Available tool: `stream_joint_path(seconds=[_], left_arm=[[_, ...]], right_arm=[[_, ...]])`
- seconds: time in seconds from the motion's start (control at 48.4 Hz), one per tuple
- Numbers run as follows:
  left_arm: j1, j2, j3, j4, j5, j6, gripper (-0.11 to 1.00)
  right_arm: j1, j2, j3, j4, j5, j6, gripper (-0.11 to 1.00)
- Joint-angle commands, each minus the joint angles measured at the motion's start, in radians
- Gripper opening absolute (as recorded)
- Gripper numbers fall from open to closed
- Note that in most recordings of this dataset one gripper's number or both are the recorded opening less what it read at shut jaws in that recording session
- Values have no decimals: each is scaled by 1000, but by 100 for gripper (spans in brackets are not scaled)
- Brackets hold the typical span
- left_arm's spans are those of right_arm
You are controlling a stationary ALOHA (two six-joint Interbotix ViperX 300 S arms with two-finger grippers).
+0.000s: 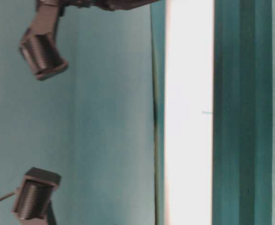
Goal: Lift a wooden board with both hands.
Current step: 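Lift the white board with both grippers and raise it toward the back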
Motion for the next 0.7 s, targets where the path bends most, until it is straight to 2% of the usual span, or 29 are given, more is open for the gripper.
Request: stream_joint_path(seconds=[0.0,0.372,0.682], left_arm=[[3,-34,-46,2,25,-3,17],[12,-80,-176,0,195,-3,17],[25,-109,-204,0,273,-12,17]], right_arm=[[-5,-25,-35,0,26,2,21],[-6,-54,-115,2,161,2,21],[-15,-75,-213,2,268,-2,21]])
